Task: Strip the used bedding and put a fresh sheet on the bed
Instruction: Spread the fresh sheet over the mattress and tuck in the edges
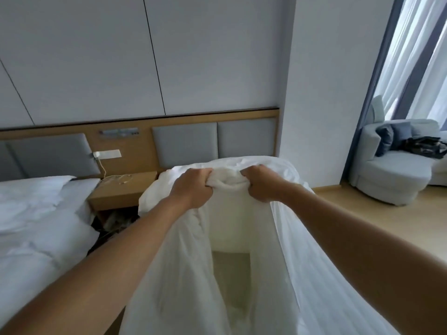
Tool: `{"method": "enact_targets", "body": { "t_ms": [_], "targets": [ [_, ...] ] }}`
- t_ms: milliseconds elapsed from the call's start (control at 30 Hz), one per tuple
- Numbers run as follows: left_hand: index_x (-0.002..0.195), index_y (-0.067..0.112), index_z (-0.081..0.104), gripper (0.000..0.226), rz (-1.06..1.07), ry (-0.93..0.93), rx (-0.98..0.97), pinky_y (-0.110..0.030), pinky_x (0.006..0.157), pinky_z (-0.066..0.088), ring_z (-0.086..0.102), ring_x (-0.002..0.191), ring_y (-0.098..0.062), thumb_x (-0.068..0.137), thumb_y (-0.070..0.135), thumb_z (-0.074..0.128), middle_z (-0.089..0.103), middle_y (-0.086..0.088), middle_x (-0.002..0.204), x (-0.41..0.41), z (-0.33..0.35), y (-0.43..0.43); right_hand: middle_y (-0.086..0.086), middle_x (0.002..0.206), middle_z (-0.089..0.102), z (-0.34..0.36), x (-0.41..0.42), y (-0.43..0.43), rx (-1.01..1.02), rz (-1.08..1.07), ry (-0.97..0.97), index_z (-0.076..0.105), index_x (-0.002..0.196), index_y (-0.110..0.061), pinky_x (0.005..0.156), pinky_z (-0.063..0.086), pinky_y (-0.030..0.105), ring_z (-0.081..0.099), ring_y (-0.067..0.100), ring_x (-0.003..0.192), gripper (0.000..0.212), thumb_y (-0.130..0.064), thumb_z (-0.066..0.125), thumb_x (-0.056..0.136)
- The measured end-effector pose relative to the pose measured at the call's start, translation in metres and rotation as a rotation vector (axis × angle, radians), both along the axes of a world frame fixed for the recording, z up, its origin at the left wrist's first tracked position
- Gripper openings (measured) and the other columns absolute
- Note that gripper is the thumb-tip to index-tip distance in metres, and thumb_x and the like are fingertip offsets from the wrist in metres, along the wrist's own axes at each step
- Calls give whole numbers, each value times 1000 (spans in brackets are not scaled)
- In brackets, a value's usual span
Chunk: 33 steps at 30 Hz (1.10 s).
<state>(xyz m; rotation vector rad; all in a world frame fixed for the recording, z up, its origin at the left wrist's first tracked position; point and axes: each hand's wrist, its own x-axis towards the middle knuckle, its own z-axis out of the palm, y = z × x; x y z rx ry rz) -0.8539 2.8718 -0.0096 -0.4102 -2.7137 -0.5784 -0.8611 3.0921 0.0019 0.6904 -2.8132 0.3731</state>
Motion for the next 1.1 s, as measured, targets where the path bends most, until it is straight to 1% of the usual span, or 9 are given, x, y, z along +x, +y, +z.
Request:
{"method": "enact_targets", "body": {
  "t_ms": [100,200,367,533,733,833,900,1000,1100],
  "targets": [
    [113,19,52,38,106,70,-54,-38,71,44,56,96,-32,76,25,59,57,-5,105,37,-11,18,4,78,62,1,31,-6,-94,-22,-62,57,76,-9,53,36,19,60,29,80,17,3,46,75],
    [128,20,45,67,87,17,-10,-46,84,53,58,103,-29,68,37,68,56,-4,113,73,-36,51,10,81,66,0,60,-13,-116,12,-71,58,77,-6,61,44,36,59,31,77,9,-1,51,77],
    [114,18,64,29,185,-87,350,-36,83,54,67,97,-28,86,25,61,69,-1,101,103,-61,76,8,82,63,-15,99,-8,-170,18,-47,58,83,-8,53,34,28,62,32,83,11,-3,53,75],
    [84,8,64,9,184,52,330,-37,67,44,62,89,-39,84,13,57,69,-11,88,121,-39,87,5,117,53,-74,143,-8,-614,-534,81,48,117,-23,88,40,43,49,30,108,44,-20,60,75],
    [61,18,37,28,258,65,282,-34,54,29,47,68,-31,78,1,49,46,3,61,167,-38,106,11,121,54,-153,203,17,-1009,-931,-447,46,125,-19,92,47,51,55,34,104,45,-30,50,82],
    [68,15,43,17,275,36,199,-35,55,34,52,72,-33,79,4,51,51,-2,66,188,-51,98,12,100,66,-158,213,48,-938,-782,-339,54,105,-19,76,51,39,58,28,77,23,-21,48,83],
    [89,14,53,10,320,-15,116,-37,65,45,57,86,-34,80,11,57,59,-4,87,199,-54,93,13,97,69,-140,203,70,-776,-696,-183,61,102,-20,71,42,34,62,34,83,24,-20,48,82],
    [132,22,36,66,361,-54,-109,-47,89,46,49,113,-34,76,32,70,44,-7,127,211,-56,122,12,91,70,-102,189,92,-583,-565,8,63,88,-19,67,39,33,65,38,88,16,-18,49,81],
    [149,27,11,112,208,-61,-211,-52,92,45,46,119,-35,64,50,81,38,-9,134,221,-73,181,10,88,70,-82,196,90,-358,-401,101,66,84,-19,63,38,31,66,35,85,15,-12,53,81]
  ]
}}
